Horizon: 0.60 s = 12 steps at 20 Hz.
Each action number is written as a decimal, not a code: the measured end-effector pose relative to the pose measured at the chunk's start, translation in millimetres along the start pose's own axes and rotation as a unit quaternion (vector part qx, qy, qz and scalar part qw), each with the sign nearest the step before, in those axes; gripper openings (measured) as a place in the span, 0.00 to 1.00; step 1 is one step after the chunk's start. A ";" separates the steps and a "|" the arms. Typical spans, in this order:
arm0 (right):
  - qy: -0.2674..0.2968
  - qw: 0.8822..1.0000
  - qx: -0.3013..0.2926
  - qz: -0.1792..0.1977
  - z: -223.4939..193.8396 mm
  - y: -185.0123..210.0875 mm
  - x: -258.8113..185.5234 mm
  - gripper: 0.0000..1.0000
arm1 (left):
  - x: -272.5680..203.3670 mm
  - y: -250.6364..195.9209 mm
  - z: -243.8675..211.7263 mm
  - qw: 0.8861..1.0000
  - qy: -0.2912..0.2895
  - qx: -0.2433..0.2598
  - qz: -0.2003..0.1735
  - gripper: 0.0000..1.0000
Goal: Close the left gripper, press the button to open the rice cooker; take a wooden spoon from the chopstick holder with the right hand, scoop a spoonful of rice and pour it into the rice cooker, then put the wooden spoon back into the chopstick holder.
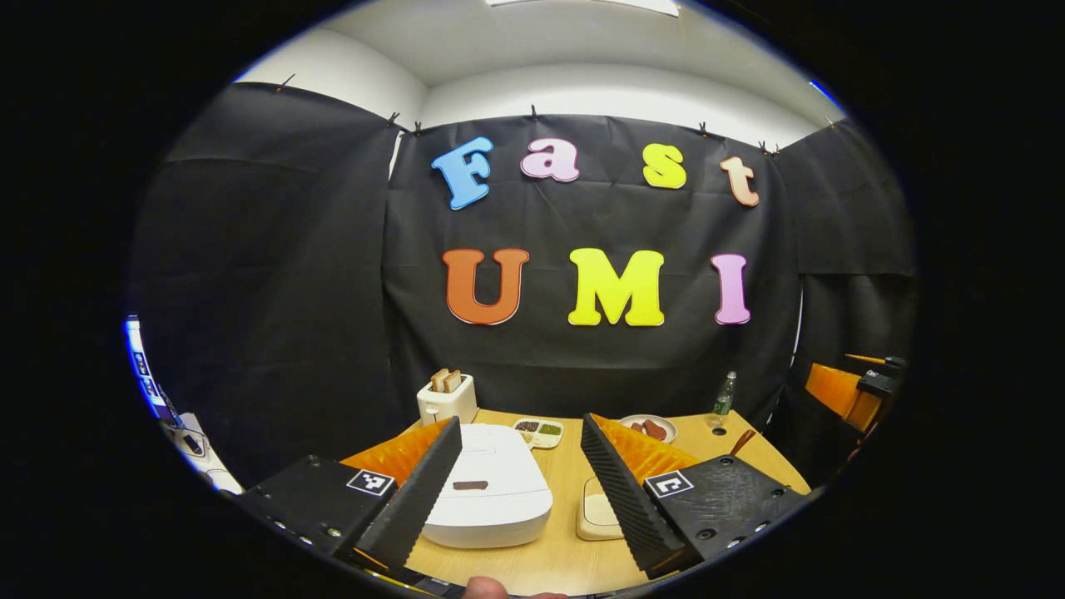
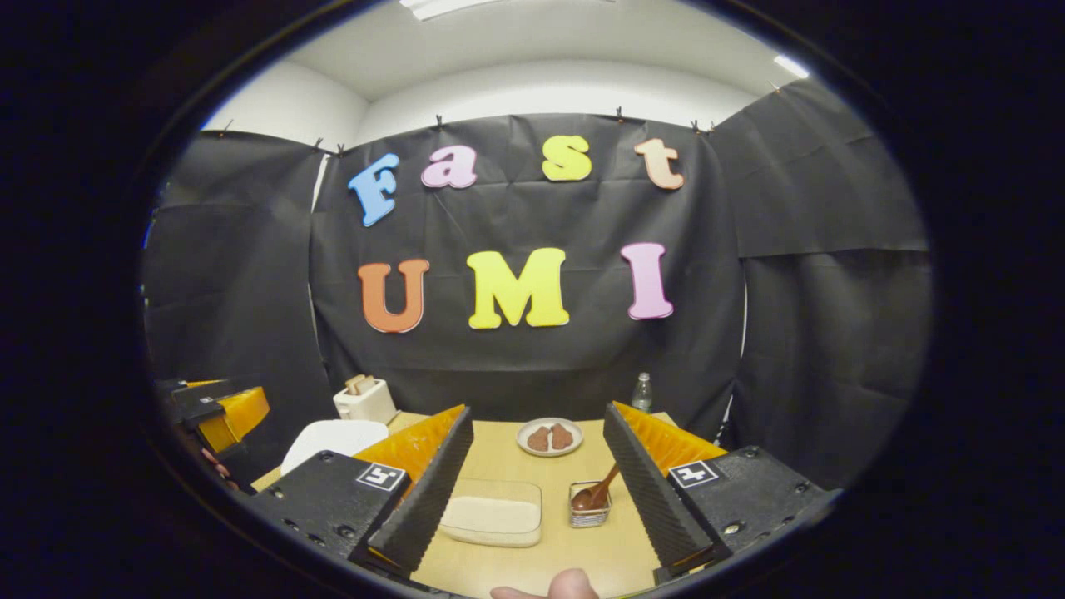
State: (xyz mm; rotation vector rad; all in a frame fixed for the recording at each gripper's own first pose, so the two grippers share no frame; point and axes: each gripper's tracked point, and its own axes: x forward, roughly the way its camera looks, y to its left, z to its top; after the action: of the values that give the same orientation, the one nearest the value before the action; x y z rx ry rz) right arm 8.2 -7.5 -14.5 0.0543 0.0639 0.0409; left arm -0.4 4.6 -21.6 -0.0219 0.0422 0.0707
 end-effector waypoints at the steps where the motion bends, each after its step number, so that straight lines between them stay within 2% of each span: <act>1: 0.000 1.000 -0.001 -0.003 -1.6 -3.8 0.2 0.96 | 2.6 0.0 -1.6 1.000 0.005 0.002 -0.002 0.94; 3: 0.001 1.000 -0.001 -0.007 -3.7 -10.2 4.9 0.96 | 8.6 -0.7 -11.2 1.000 0.021 0.004 -0.008 0.93; 4: 0.004 1.000 0.001 -0.008 -4.8 -12.2 8.2 1.00 | 10.8 1.6 -14.7 0.999 0.031 0.007 -0.008 0.92; 6: 0.004 1.000 0.007 -0.012 -6.1 -19.7 13.7 0.96 | 19.3 2.7 -25.2 0.998 0.055 0.016 -0.011 0.75; 7: 0.005 1.000 0.009 -0.015 -8.2 -24.2 16.9 0.96 | 22.4 6.0 -33.0 0.997 0.070 0.023 -0.011 0.60; 9: 0.011 1.000 0.012 -0.019 -12.8 -31.9 23.8 0.96 | 31.3 5.9 -46.9 0.994 0.104 0.031 -0.016 0.54; 10: 0.014 1.000 0.014 -0.021 -14.5 -36.0 27.2 0.96 | 36.9 13.8 -53.7 0.993 0.114 0.031 -0.002 0.54; 11: 0.017 0.999 0.015 -0.023 -17.1 -39.6 30.7 0.96 | 43.5 14.9 -60.0 0.992 0.125 0.028 0.001 0.15; 12: 0.020 0.999 0.016 -0.026 -18.6 -43.7 33.9 0.99 | 45.1 13.4 -66.4 0.990 0.140 0.020 -0.008 0.09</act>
State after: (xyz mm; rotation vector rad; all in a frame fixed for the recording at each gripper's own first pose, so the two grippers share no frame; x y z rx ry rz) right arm 42.5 -48.7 -37.5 0.0829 0.1054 -0.0108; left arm 40.8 19.5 -90.1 0.0088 0.3250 0.0510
